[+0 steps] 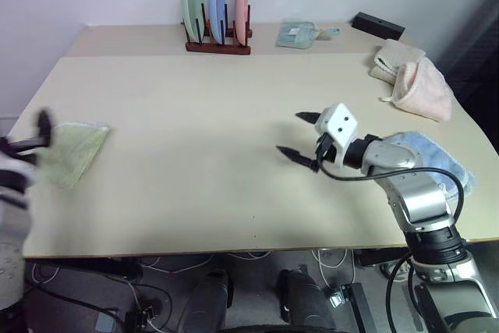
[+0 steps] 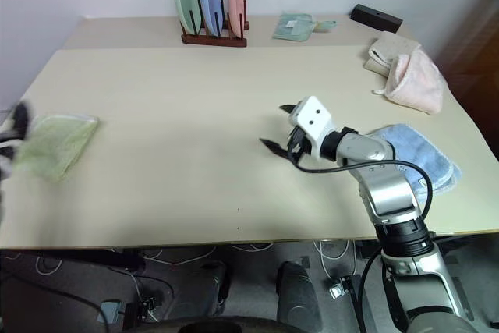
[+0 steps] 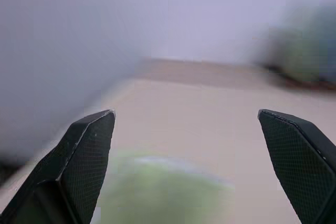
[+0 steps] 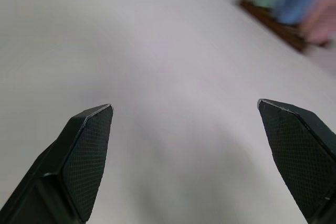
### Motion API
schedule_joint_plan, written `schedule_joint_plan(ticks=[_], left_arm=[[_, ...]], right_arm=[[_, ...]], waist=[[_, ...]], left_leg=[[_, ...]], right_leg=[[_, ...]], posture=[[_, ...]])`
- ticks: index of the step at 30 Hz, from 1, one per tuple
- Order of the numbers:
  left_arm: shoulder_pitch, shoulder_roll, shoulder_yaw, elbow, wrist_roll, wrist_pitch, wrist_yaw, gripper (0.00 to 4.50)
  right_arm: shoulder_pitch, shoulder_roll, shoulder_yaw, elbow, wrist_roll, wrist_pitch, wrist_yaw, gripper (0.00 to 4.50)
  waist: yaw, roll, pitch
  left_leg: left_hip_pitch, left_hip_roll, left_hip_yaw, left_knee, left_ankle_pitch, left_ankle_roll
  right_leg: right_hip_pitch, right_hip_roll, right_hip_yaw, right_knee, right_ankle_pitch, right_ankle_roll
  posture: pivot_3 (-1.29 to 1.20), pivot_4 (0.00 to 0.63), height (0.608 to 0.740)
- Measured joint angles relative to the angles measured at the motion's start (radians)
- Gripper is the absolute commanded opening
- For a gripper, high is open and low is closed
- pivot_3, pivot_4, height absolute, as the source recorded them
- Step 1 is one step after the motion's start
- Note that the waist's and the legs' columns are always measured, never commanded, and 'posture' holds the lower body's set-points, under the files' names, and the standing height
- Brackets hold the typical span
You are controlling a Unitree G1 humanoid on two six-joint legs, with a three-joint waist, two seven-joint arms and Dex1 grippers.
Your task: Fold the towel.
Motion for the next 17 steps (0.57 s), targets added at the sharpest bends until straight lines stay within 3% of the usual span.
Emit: schedule_joint_plan(ticks=[3, 5, 17], left_arm=[[-0.025, 0.012, -0.224, 0.000, 0.107, -0.011, -0.133, 4.46], [-0.044, -0.003, -0.305, 0.007, 0.158, -0.030, -0.192, 4.46], [-0.048, -0.074, -0.380, 0.113, 0.288, -0.087, -0.353, 4.46]], right_arm=[[0.034, 0.002, -0.054, 0.048, 0.007, 0.015, -0.040, 4.50], [0.069, -0.007, -0.077, 0.074, 0.009, 0.020, -0.046, 4.50], [0.160, -0.030, -0.202, 0.074, 0.089, 0.088, -0.059, 4.50]], waist=[[-0.014, 0.000, 0.000], [-0.025, 0.001, 0.001], [-0.032, 0.004, 0.002]], left_leg=[[0.000, 0.001, 0.000, -0.002, 0.000, 0.000], [0.000, 0.002, 0.000, -0.002, 0.000, 0.000], [-0.001, 0.002, 0.001, 0.000, 0.000, 0.000]], right_leg=[[-0.002, 0.001, 0.000, 0.001, 0.002, 0.003], [-0.003, 0.001, 0.000, 0.001, 0.002, 0.003], [-0.002, 0.001, 0.000, 0.002, 0.002, 0.004]], posture=[[0.00, 0.150, 0.740], [0.00, 0.150, 0.740], [0.00, 0.150, 0.740]])
